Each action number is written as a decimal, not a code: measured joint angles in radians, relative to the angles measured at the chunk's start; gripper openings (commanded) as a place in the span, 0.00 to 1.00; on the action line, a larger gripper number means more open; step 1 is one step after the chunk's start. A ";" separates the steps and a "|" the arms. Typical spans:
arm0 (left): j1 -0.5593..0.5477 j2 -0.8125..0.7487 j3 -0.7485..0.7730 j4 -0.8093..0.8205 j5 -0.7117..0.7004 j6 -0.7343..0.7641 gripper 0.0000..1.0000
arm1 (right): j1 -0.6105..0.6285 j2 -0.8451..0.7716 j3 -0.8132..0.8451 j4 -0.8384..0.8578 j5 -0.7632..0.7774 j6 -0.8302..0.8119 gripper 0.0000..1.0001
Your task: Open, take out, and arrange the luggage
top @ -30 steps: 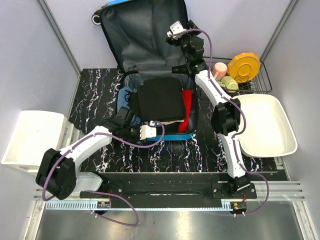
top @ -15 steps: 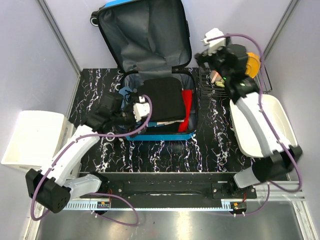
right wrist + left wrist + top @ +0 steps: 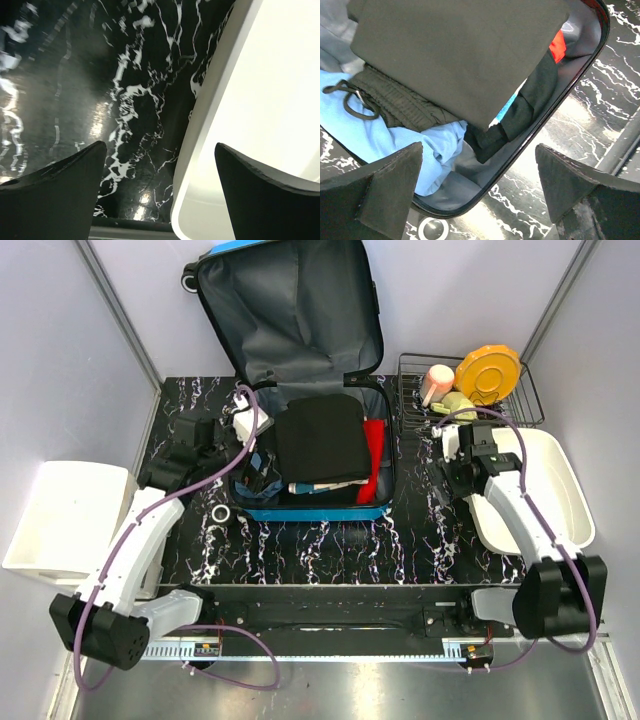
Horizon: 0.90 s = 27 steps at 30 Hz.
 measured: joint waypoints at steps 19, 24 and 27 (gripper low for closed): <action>0.088 0.144 0.042 -0.037 0.038 -0.161 0.99 | -0.171 0.425 0.124 0.081 -0.134 0.041 0.53; 0.087 0.170 0.072 -0.032 0.038 -0.181 0.97 | -0.167 0.438 0.175 0.082 -0.269 0.136 0.56; 0.088 0.192 0.090 -0.021 0.038 -0.195 0.96 | -0.147 0.438 0.187 0.106 -0.340 0.192 0.67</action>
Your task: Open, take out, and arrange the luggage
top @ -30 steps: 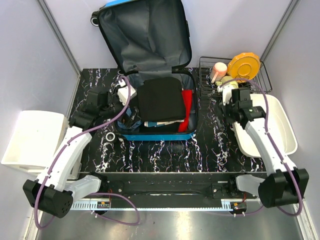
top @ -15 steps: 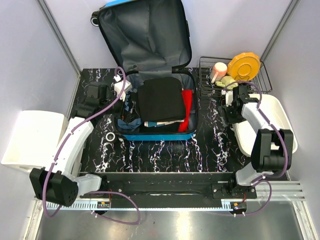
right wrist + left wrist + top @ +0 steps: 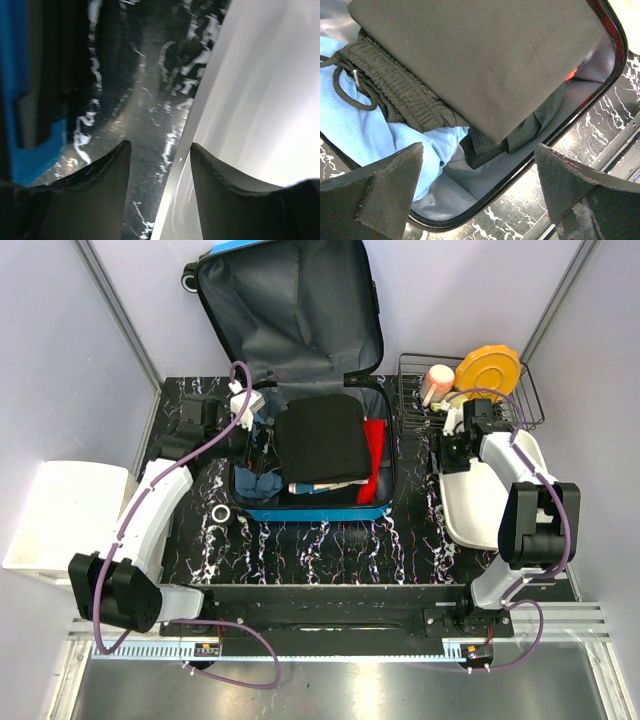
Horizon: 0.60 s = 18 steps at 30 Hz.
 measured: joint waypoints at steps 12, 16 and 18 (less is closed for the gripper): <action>0.008 0.077 0.045 0.021 0.047 -0.061 0.96 | 0.065 -0.128 0.063 0.006 -0.190 0.108 0.78; 0.011 0.077 0.045 0.060 0.079 -0.090 0.96 | 0.100 -0.182 0.158 0.041 -0.256 0.195 0.79; 0.014 0.077 0.045 0.069 0.089 -0.097 0.96 | 0.141 -0.170 0.204 0.079 -0.286 0.240 0.80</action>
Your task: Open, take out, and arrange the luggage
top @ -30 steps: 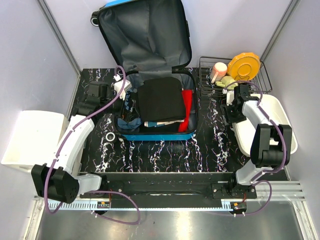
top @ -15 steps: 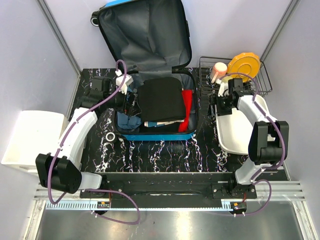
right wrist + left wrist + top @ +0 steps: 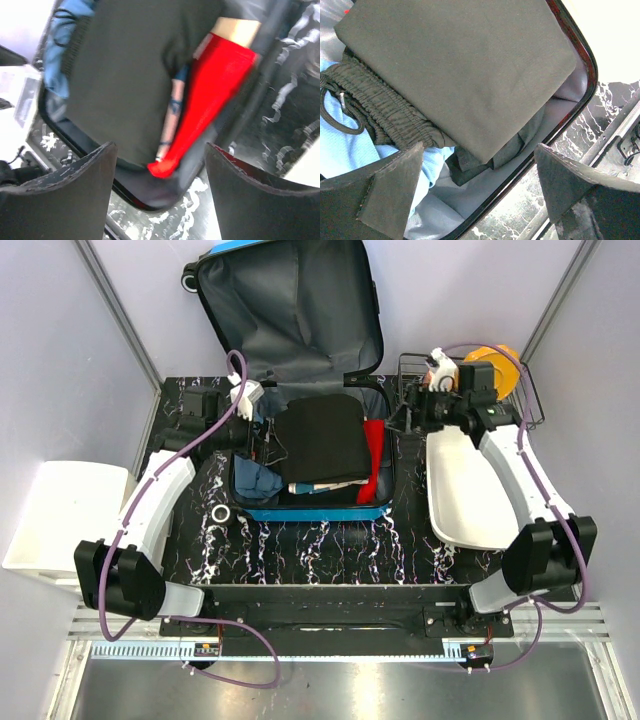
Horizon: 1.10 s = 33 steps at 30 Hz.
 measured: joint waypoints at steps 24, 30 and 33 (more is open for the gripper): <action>0.074 -0.069 -0.071 0.014 -0.003 -0.011 0.96 | 0.259 0.392 0.240 0.050 0.129 0.292 1.00; 0.074 -0.071 -0.072 0.021 -0.003 -0.011 0.96 | 0.271 0.391 0.242 0.041 0.295 0.253 1.00; 0.074 -0.071 -0.076 0.031 -0.003 -0.025 0.96 | 0.272 0.391 0.242 0.036 0.328 0.238 0.98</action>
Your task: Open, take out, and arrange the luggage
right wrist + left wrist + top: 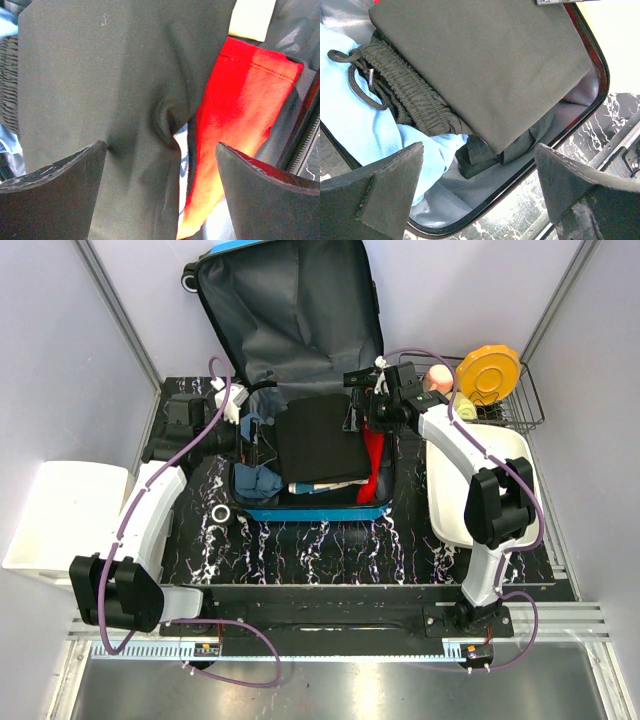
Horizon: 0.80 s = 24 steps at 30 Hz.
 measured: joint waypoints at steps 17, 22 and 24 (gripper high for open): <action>-0.245 -0.092 -0.138 0.121 -0.106 0.251 0.98 | 0.002 0.016 0.050 -0.021 -0.219 0.124 0.17; -0.412 -0.119 -0.261 0.305 -0.205 0.373 0.99 | 0.002 0.016 0.057 -0.020 -0.237 0.181 0.00; -0.461 -0.104 -0.291 0.388 -0.248 0.412 0.99 | 0.002 0.018 0.064 -0.021 -0.243 0.206 0.00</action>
